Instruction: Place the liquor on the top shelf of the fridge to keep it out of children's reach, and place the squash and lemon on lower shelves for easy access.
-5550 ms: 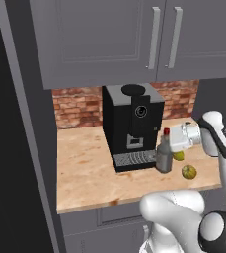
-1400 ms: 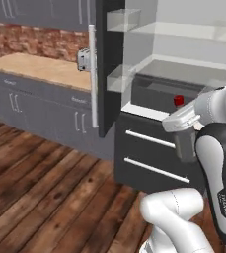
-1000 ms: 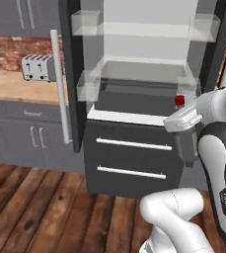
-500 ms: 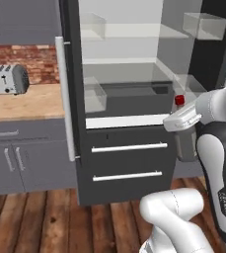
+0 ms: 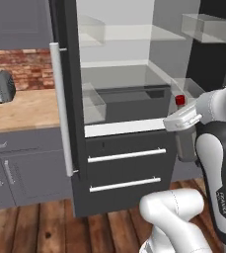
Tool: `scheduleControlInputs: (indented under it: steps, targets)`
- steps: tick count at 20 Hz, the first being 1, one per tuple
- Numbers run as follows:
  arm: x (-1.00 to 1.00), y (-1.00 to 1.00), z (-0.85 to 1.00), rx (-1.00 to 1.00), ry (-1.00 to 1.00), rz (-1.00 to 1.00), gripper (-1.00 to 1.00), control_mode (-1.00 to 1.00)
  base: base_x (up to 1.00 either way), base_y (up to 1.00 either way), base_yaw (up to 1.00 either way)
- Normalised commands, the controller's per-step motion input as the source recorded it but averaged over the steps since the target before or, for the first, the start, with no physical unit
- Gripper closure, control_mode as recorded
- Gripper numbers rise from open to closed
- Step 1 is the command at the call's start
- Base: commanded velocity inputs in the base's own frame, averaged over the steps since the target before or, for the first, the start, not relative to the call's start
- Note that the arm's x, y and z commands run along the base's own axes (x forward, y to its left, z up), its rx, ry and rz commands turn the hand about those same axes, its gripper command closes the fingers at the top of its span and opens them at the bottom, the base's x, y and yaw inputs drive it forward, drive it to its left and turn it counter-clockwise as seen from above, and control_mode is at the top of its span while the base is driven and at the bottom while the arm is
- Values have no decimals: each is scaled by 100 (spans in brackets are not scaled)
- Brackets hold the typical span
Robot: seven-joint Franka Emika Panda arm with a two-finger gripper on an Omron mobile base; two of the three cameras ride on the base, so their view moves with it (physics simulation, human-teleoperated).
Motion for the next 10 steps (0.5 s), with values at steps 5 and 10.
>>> scheduleControlInputs:
  steps: [5,10]
  targets:
    - [0,0,0,0,0,0,100,100,61,0,-6]
    - [0,0,0,0,0,0,100,100,59,0,-9]
